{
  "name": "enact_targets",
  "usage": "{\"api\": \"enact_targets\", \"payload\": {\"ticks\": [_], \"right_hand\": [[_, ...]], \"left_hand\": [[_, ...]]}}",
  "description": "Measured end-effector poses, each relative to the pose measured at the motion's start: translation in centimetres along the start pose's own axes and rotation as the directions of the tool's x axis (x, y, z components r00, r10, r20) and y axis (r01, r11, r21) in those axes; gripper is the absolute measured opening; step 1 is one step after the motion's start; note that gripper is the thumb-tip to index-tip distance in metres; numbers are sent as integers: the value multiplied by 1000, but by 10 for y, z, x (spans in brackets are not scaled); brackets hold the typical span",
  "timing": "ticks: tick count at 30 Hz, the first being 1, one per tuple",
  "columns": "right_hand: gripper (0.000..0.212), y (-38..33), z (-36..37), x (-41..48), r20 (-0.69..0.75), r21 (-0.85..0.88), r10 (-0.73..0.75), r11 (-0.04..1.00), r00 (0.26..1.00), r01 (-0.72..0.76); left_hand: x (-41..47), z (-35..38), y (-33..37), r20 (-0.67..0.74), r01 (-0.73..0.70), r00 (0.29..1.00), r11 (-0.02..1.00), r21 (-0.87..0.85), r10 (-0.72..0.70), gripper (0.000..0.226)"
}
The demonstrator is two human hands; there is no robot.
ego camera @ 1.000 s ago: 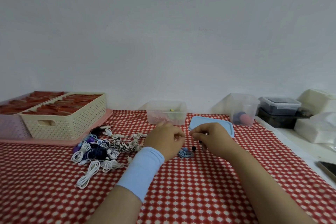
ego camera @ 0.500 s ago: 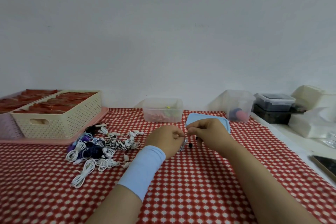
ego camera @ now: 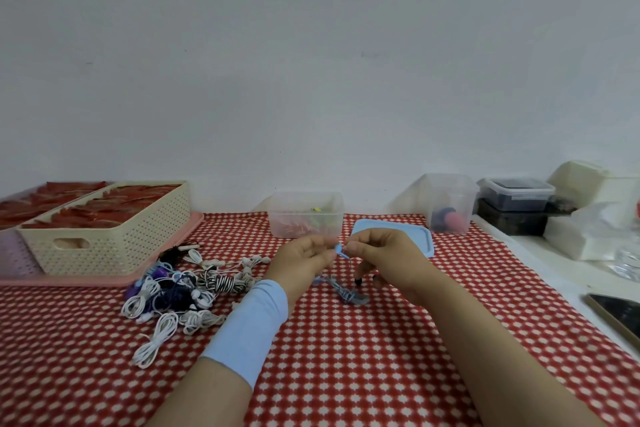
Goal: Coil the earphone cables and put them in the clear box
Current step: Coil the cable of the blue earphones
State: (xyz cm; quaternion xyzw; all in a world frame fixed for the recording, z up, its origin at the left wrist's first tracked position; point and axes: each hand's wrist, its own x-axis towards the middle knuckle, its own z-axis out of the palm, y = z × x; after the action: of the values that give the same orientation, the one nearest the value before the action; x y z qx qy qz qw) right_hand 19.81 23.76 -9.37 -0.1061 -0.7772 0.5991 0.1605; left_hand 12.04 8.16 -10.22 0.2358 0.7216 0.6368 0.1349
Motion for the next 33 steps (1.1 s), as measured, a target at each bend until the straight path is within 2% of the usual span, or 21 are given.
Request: {"api": "enact_targets", "payload": {"ticks": [6,12,14,18,27,33], "right_hand": [[9,2,10,1,-51,-31,-93,995,994,92],[11,0,14,0,-39,64,-89,994,995,92],[12,0,14,1,-56,113,-59,992,997,65],[12,1,12,2,-26,208,-17,978,1000,22],[17,-3,6,-3,105,221,3,975,995,-26],[19,-5,4,-5,139,255,15,966,990,-50]], "left_hand": [[3,1,-6,-57,25,998,999,-35,-27,17],[2,1,-6,-91,-10,996,992,-122,-1,18],[3,0,-7,-60,6,998,984,-178,-17,21],[5,-1,-9,-1,8,1000,987,-163,-8,23],[4,-2,-11,67,18,998,988,-154,-8,18],[1,-1,-6,130,34,992,968,-248,-2,19]]}}
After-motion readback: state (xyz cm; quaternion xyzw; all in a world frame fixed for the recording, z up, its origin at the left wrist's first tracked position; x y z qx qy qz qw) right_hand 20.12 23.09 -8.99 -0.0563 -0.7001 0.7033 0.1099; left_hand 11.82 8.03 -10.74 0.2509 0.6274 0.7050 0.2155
